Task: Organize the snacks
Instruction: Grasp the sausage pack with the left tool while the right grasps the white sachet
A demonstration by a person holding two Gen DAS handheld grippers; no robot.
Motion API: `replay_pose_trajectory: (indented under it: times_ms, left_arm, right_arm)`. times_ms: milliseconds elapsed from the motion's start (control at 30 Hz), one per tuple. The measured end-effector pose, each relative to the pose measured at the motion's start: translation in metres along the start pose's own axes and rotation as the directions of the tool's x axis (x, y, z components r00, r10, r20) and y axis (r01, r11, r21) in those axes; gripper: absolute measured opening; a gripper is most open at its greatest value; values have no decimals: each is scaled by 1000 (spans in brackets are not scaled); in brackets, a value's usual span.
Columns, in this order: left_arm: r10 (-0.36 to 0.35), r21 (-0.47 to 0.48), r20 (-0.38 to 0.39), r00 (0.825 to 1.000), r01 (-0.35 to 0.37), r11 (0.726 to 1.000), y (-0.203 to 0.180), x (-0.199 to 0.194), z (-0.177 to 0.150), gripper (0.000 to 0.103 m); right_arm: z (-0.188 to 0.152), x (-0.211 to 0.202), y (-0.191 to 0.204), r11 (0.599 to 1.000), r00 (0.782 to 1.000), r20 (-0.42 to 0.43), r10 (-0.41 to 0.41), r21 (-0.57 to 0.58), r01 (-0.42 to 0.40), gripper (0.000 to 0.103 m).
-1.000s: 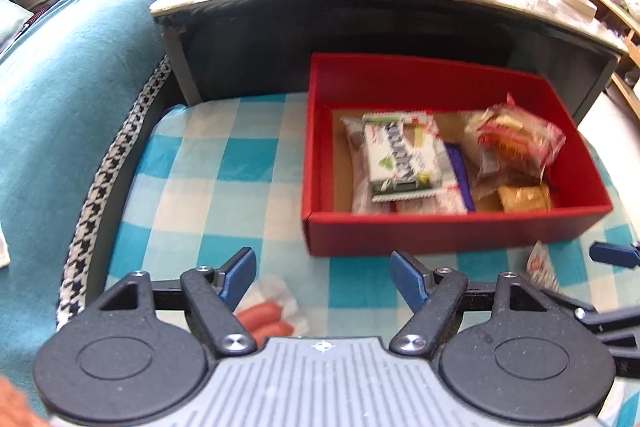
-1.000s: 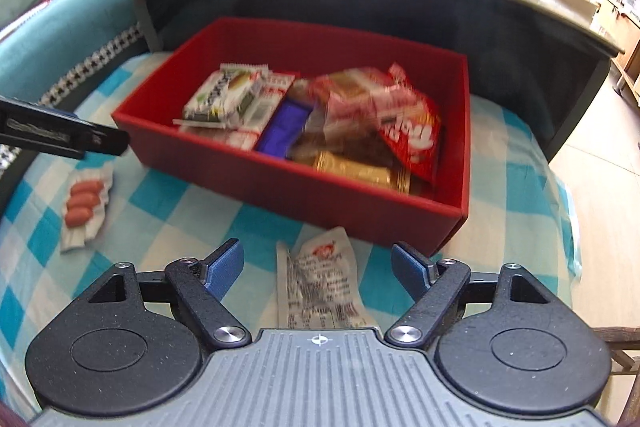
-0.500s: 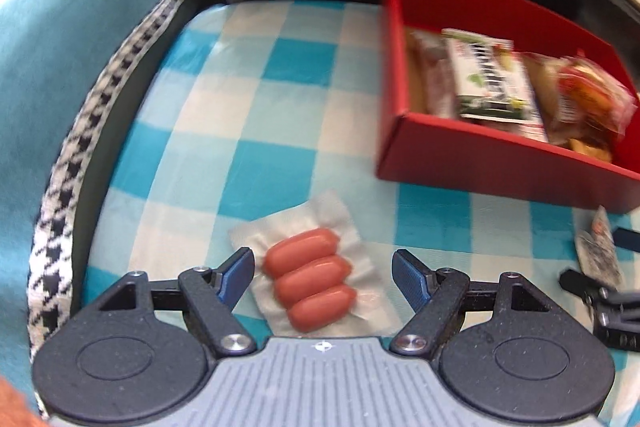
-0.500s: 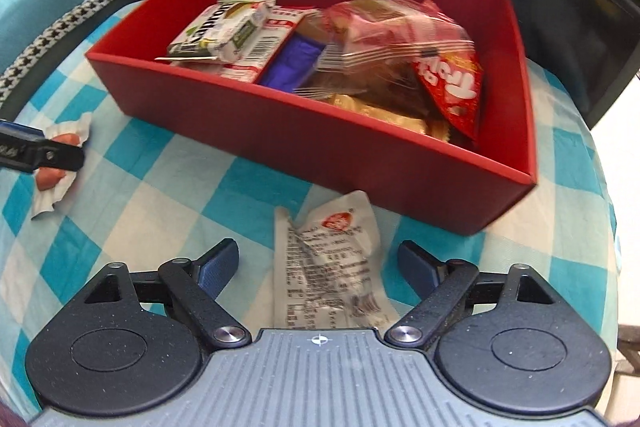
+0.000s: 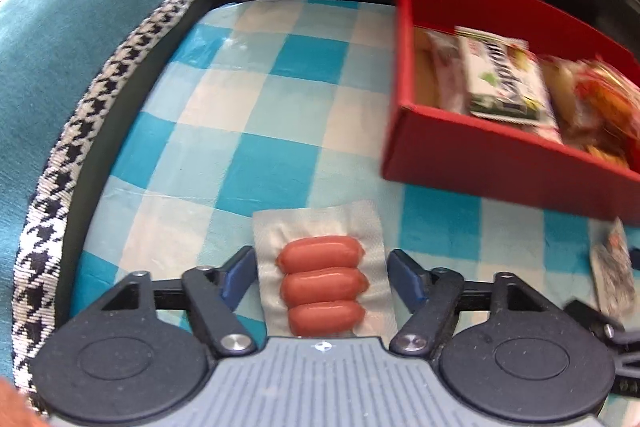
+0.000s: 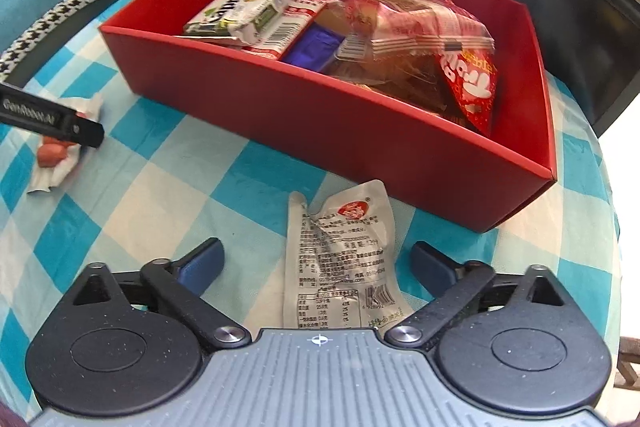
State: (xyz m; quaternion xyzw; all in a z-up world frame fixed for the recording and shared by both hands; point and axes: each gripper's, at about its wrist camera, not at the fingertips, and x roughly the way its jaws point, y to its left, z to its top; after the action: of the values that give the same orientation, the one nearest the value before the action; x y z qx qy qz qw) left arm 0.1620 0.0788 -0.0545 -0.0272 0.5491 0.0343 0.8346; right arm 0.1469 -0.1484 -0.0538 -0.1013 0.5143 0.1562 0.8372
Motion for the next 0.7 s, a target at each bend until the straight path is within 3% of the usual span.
replay_pose_trajectory:
  times_ms: [100,133,700]
  left_arm:
    - [-20,20,-9,1000,20,1000,-5,-4,-7,100]
    - [-21,24,-10,1000,21,999,-6,-6,-10,99]
    - [-125,61,-13,992,126,990,-30,-26,-27,99]
  right_arm:
    - [-2,-9,4,1000,1000,8,-3,-10,3,75]
    - [-3,-12,5,1000,1000,10,-3,-9,3,62]
    - [-19,-40,-13,997,999,44,14,71,-17,55]
